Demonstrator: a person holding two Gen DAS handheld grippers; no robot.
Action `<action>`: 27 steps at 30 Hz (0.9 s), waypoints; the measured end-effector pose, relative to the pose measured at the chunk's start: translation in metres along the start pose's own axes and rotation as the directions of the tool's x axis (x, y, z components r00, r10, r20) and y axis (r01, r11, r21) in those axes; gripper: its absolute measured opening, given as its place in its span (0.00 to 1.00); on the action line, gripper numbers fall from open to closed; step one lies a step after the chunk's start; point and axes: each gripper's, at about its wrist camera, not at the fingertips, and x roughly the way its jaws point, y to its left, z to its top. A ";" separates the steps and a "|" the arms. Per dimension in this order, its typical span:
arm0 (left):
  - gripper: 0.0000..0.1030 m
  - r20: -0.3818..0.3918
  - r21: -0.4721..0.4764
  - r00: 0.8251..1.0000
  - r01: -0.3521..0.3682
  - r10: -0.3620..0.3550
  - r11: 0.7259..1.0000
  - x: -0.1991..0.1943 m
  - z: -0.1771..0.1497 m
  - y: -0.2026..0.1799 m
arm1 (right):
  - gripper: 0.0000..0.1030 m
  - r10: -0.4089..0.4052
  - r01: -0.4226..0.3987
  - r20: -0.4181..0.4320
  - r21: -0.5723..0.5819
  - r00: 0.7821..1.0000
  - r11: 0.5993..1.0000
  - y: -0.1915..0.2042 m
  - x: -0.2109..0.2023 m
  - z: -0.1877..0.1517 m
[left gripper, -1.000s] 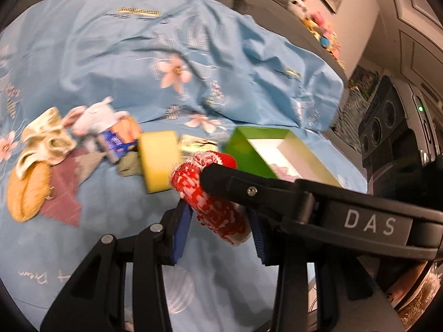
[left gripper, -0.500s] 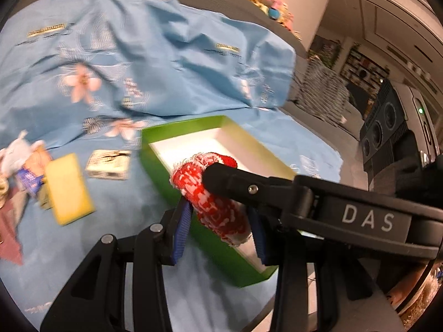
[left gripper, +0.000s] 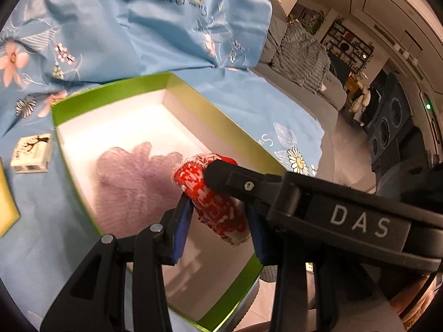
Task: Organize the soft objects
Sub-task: 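Carry the red-white sock into the green box and release it, then grasp the yellow fuzzy pouch with the left gripper and lift it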
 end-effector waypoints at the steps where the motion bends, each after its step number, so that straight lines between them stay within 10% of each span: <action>1: 0.36 -0.008 -0.002 1.000 0.003 -0.003 1.000 0.003 0.000 -0.001 | 0.39 -0.013 0.013 -0.005 0.007 1.000 1.000 -0.003 0.001 0.001; 11: 0.62 0.008 -0.033 1.000 -0.028 0.028 0.999 -0.005 -0.004 0.006 | 0.39 -0.127 0.128 -0.017 0.075 0.992 0.989 -0.021 0.005 0.006; 27: 0.88 0.180 -0.250 0.947 -0.217 0.265 0.944 -0.133 -0.041 0.112 | 0.87 -0.054 0.062 0.078 -0.107 0.996 0.992 0.062 0.012 -0.017</action>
